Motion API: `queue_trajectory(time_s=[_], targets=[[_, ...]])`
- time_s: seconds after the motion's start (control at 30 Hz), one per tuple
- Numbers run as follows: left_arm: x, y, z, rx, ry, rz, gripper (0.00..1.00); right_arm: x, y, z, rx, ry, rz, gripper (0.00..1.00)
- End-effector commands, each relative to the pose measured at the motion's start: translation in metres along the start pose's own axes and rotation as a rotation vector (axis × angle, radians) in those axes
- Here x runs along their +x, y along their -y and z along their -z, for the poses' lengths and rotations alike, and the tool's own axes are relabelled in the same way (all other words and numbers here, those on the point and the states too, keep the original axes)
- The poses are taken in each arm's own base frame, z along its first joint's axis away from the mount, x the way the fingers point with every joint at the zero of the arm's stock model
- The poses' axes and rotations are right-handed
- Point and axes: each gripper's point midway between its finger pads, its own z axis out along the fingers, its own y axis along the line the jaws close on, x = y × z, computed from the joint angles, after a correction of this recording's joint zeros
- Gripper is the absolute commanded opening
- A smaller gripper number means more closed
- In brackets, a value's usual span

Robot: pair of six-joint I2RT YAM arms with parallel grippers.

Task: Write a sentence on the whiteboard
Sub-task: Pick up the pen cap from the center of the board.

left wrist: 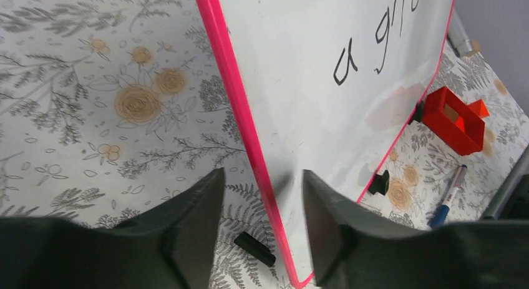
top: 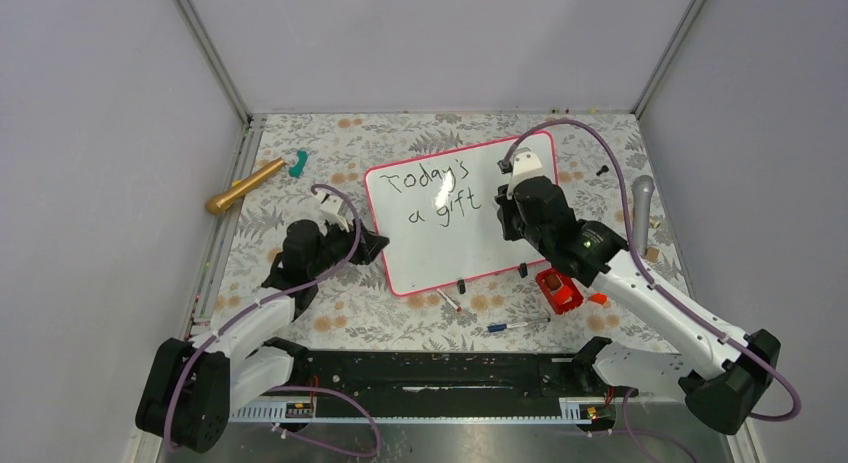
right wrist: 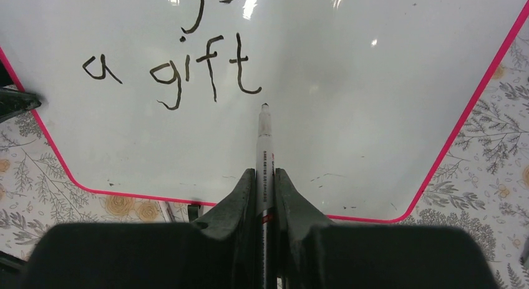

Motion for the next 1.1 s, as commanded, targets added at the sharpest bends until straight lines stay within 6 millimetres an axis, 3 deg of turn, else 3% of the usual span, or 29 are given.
queue_trajectory(time_s=[0.0, 0.1, 0.13, 0.17, 0.4, 0.47, 0.53, 0.63, 0.97, 1.07], targets=[[-0.014, -0.008, 0.007, -0.058, 0.075, -0.053, 0.54, -0.013, -0.001, 0.009, -0.033, 0.103, -0.068, 0.0], [-0.017, -0.017, 0.016, -0.135, 0.089, -0.029, 0.77, -0.011, 0.002, 0.015, -0.033, 0.12, -0.074, 0.0], [-0.019, -0.019, 0.019, -0.156, 0.098, -0.023, 0.92, -0.009, 0.003, 0.016, -0.032, 0.123, -0.076, 0.0], [-0.021, -0.019, 0.024, -0.172, 0.109, -0.015, 0.98, -0.008, 0.004, 0.017, -0.031, 0.124, -0.075, 0.0], [-0.036, -0.05, 0.064, -0.444, 0.244, 0.144, 0.99, -0.002, 0.008, 0.023, -0.032, 0.154, -0.102, 0.0], [-0.031, -0.061, 0.074, -0.522, 0.283, 0.243, 0.99, -0.001, 0.008, 0.025, -0.038, 0.166, -0.111, 0.0], [-0.013, -0.075, 0.081, -0.608, 0.321, 0.433, 0.99, -0.001, 0.007, 0.026, -0.048, 0.171, -0.115, 0.0], [-0.017, -0.044, 0.069, -0.423, 0.287, 0.41, 0.98, -0.001, 0.004, 0.027, -0.065, 0.169, -0.12, 0.0], [0.022, 0.006, 0.09, -0.411, 0.071, 0.491, 0.95, 0.009, 0.003, 0.025, -0.072, 0.164, -0.138, 0.0], [0.047, 0.013, 0.086, -0.422, -0.023, 0.514, 0.93, 0.01, 0.004, 0.026, -0.071, 0.171, -0.143, 0.0]])
